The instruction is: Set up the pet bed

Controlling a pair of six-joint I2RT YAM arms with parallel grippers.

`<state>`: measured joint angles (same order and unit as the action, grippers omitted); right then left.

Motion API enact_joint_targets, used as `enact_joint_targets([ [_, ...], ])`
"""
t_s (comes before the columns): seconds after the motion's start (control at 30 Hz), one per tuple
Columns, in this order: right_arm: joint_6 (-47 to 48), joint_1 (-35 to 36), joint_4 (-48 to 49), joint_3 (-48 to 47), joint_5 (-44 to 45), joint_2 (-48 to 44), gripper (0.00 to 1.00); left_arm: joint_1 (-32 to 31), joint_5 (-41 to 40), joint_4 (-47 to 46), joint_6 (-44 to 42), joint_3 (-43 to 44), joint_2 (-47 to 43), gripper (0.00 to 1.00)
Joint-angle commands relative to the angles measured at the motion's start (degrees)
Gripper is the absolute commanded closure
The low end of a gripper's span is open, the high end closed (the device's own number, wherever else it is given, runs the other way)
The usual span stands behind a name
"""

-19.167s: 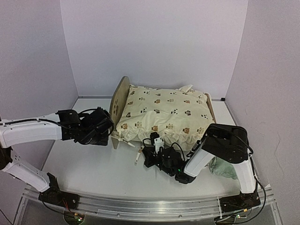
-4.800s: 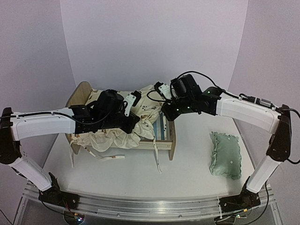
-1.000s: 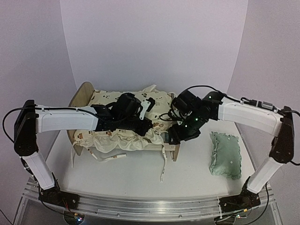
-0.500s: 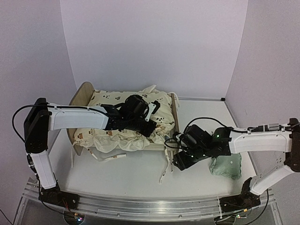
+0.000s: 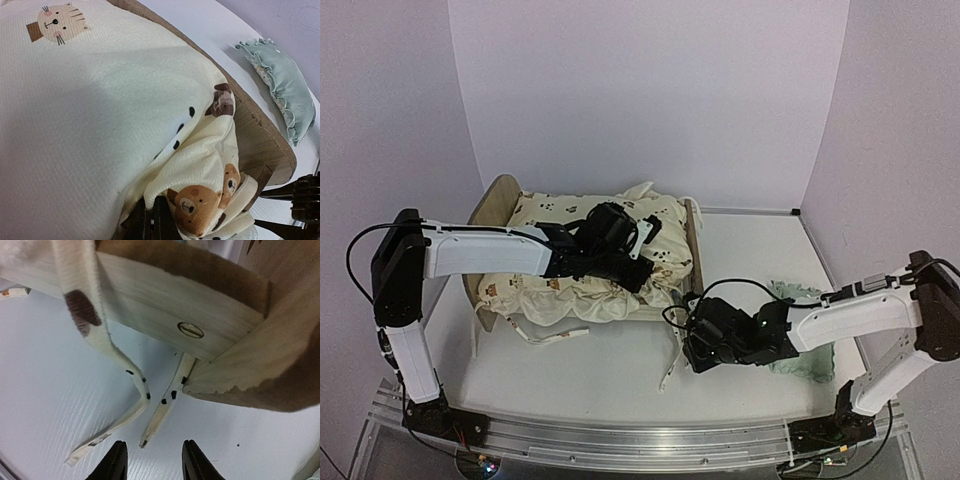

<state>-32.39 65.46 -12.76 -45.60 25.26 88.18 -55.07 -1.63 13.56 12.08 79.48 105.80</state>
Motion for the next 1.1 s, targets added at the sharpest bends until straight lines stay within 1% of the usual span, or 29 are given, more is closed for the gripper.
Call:
enact_joint_targets([
  [0.0,-4.4,0.5,4.1,1.0,3.8,3.3,0.62,0.5,-1.3,1.0,0.6,1.2,-0.4,1.00],
  [0.37,-8.7,0.8,7.7,3.3,3.8,7.5,0.69,0.4,-0.8,1.1,0.8,1.4,-0.2,1.00],
  [0.5,-9.6,1.2,9.0,4.9,4.3,8.0,0.73,0.4,-0.6,1.0,0.8,1.5,-0.1,1.00],
  [0.67,-10.1,1.3,10.8,5.6,4.2,10.2,0.75,0.4,-0.4,1.3,0.8,1.9,0.1,1.00],
  [0.8,-10.7,1.6,12.2,6.1,4.1,12.3,0.82,0.4,-0.5,1.6,0.8,2.0,0.1,1.00],
  [1.0,-10.6,1.8,12.2,7.2,4.3,12.2,1.00,0.4,-0.6,2.0,0.9,2.0,0.2,1.00],
  [1.07,-10.1,1.8,12.2,7.6,3.4,11.2,1.00,0.3,-0.6,2.4,0.9,2.2,0.1,1.00],
])
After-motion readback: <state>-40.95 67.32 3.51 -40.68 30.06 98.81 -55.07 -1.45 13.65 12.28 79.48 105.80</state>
